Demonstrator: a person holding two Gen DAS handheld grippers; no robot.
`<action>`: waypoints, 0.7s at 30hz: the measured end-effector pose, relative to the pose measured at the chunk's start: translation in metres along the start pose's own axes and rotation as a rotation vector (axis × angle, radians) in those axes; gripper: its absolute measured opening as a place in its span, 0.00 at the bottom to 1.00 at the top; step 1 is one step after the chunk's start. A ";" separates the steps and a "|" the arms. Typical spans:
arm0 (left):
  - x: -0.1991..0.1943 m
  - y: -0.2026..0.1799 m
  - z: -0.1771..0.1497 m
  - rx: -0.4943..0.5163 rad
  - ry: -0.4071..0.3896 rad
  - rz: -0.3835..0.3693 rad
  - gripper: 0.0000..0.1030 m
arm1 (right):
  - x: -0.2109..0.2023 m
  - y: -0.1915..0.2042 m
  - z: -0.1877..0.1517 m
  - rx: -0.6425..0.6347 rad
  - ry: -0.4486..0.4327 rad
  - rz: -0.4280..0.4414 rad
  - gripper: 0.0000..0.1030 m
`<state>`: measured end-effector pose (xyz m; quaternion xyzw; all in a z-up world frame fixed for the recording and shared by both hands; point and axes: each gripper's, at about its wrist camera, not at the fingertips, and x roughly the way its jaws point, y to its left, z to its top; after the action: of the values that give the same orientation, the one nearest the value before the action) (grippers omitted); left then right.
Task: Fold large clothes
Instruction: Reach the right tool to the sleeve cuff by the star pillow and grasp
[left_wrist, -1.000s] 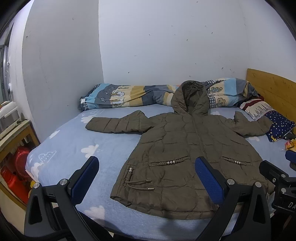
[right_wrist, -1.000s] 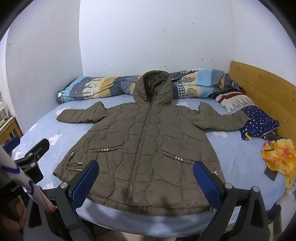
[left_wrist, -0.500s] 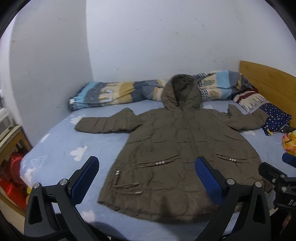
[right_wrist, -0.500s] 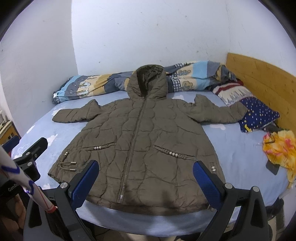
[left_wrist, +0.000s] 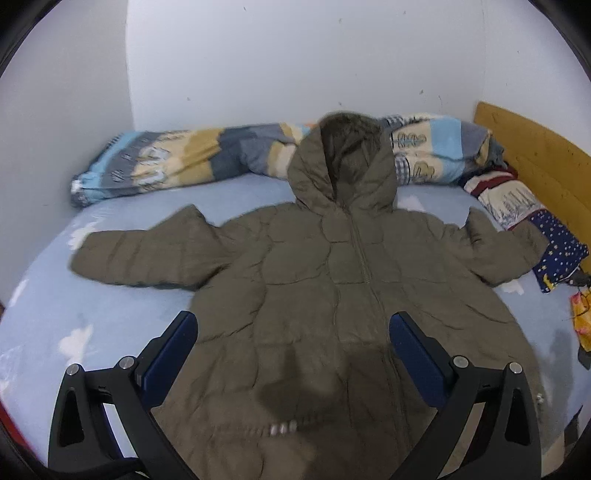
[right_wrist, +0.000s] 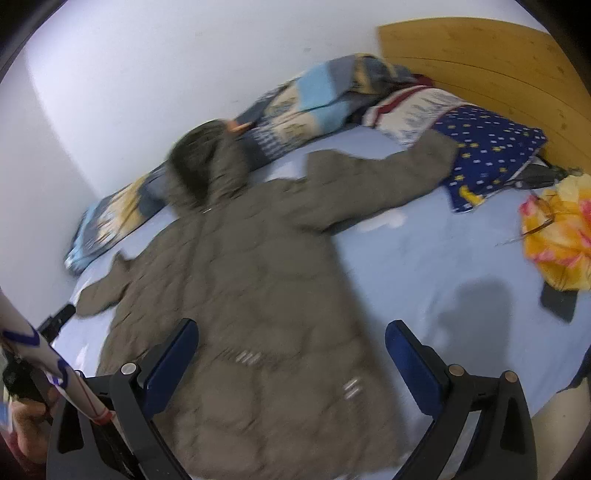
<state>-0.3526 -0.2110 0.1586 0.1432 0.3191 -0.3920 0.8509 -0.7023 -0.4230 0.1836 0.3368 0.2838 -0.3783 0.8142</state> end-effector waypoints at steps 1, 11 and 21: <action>0.010 0.003 -0.002 -0.012 0.005 0.011 1.00 | 0.005 -0.013 0.012 0.021 0.002 -0.005 1.00; 0.068 0.009 0.005 -0.008 0.109 0.008 1.00 | 0.078 -0.135 0.134 0.191 0.023 -0.134 0.91; 0.089 0.012 0.003 0.016 0.131 0.041 1.00 | 0.143 -0.207 0.198 0.304 -0.018 -0.198 0.79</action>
<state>-0.2989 -0.2560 0.1026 0.1821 0.3679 -0.3666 0.8349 -0.7492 -0.7354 0.1327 0.4229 0.2476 -0.4982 0.7153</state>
